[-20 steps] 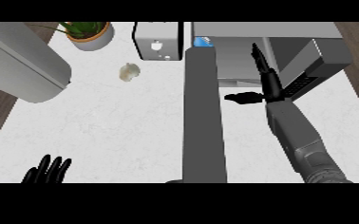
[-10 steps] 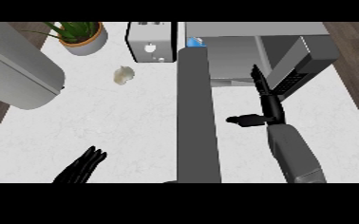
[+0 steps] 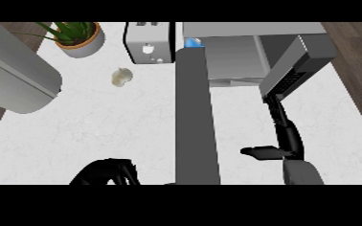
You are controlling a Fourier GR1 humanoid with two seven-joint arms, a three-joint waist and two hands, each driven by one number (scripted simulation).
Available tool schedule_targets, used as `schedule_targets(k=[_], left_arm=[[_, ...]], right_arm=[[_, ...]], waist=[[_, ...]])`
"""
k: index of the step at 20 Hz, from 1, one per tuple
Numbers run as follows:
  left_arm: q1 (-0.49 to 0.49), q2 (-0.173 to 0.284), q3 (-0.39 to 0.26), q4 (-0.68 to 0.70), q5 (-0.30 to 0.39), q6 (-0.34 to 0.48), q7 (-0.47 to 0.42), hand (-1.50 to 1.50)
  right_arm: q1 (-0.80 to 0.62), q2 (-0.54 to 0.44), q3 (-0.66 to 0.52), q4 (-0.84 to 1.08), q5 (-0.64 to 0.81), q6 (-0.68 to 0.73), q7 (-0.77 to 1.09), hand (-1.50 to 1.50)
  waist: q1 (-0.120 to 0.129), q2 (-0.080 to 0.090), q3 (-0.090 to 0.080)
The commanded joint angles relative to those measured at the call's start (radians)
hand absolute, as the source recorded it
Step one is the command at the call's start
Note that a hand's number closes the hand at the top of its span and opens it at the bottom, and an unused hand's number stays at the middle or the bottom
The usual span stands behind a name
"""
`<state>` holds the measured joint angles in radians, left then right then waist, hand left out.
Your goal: Pick up the milk, place it into the microwave and close the microwave
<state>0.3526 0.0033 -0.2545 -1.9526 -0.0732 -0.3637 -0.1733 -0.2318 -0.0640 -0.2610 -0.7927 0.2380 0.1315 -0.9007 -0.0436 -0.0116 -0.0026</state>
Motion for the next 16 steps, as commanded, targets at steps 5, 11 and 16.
schedule_targets(k=[5, 11, 16], left_arm=[[-0.236, -0.003, -0.122, 0.18, -0.125, 0.139, 0.053, 1.5], [-0.462, -0.003, -0.131, 0.476, -0.147, 0.003, 0.096, 1.5], [-0.639, -0.003, -0.241, 0.771, -0.116, 0.147, 0.004, 1.5]], right_arm=[[0.337, -0.015, 0.024, -0.447, -0.06, 0.06, 0.105, -1.5], [0.418, -0.081, -0.019, -0.552, -0.116, 0.129, 0.129, -1.5], [0.504, -0.113, -0.047, -0.662, -0.157, 0.172, 0.102, -1.5]], waist=[[0.003, 0.006, 0.0], [-0.009, 0.015, 0.001], [-0.001, 0.016, 0.001]])
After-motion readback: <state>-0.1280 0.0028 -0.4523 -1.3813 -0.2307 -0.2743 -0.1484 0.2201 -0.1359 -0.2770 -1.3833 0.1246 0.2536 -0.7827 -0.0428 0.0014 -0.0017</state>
